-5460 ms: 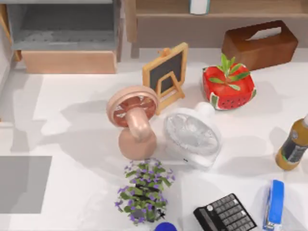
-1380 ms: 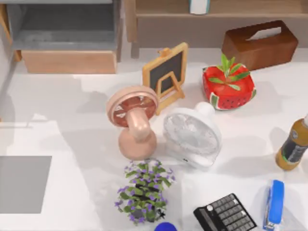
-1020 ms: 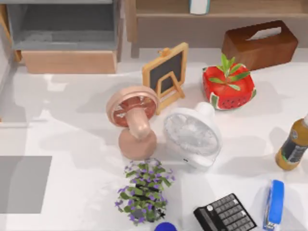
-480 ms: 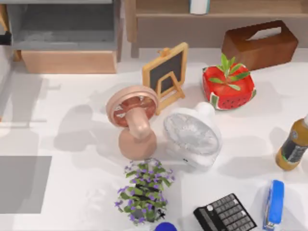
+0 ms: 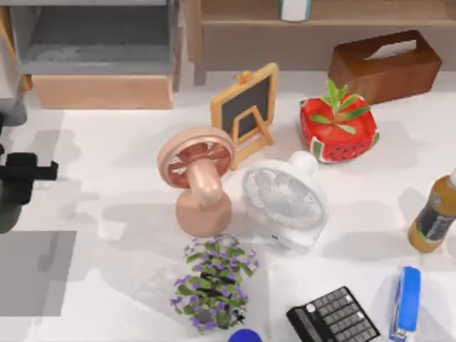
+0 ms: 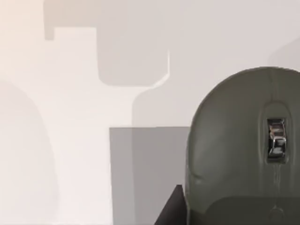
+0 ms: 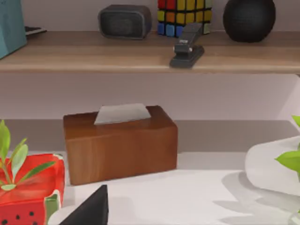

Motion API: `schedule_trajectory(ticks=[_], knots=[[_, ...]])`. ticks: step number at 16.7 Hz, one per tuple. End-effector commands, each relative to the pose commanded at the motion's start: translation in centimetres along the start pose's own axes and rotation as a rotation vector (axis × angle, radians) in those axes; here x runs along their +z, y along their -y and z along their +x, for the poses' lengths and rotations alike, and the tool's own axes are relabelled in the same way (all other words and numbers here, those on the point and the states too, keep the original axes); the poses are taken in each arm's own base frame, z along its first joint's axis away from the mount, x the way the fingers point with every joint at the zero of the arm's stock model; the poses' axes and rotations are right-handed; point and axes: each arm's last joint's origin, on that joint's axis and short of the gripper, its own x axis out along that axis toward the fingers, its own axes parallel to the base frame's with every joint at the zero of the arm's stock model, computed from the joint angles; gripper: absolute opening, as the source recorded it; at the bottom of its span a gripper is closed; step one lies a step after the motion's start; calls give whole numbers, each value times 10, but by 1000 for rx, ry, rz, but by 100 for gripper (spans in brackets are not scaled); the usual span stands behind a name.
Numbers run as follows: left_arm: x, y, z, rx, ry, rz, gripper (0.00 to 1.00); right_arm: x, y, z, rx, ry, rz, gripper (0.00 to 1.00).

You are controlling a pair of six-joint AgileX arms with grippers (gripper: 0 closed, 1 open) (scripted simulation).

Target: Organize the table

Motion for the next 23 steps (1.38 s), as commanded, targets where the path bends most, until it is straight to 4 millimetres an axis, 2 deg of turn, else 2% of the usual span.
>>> schedule_trajectory(ticks=[4,7,14,23], knots=[[-35,5,28,2,-96,-3,0,0,0,0,0,0,0,100],[-47,7,37,4,-127,-5,0,0,0,0,0,0,0,100],[-46,6,36,5,-127,-8,0,0,0,0,0,0,0,100],[-36,6,23,8,-39,-8,0,0,0,0,0,0,0,100]])
